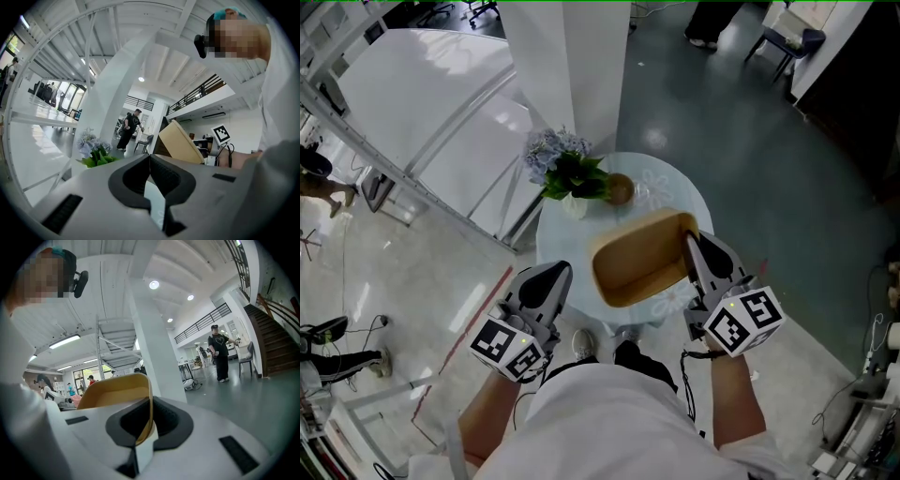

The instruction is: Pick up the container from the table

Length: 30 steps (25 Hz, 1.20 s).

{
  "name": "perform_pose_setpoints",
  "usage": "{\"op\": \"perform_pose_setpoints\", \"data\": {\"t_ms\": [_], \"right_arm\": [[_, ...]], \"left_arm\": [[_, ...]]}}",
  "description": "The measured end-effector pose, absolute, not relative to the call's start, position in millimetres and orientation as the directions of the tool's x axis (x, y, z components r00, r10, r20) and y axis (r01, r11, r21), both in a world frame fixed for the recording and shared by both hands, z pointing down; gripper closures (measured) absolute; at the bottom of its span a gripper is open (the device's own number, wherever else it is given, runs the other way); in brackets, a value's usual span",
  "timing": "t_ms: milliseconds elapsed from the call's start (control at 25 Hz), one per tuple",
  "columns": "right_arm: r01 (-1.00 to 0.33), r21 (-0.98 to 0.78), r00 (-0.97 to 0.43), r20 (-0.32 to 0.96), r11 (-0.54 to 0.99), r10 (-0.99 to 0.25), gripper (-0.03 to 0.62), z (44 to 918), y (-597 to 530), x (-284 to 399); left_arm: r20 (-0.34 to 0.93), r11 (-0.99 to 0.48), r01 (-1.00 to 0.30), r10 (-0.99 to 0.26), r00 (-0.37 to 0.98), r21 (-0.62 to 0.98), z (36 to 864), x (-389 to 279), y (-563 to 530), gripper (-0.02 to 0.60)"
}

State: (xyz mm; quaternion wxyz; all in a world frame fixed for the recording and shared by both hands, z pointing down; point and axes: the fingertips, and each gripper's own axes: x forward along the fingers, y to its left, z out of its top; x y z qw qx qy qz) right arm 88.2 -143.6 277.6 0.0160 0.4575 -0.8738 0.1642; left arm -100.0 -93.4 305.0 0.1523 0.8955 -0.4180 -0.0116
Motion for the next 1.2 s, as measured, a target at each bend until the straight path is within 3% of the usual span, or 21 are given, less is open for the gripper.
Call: {"op": "perform_pose_setpoints", "data": {"t_ms": [1200], "right_arm": [[-0.794,-0.306,-0.591,0.19,0.525,-0.784,0.563,285.7,-145.9,86.2]], "left_arm": [[0.114,-0.606,-0.739,-0.746,0.656,0.294,309.0,-98.8,-101.4,0.56]]}}
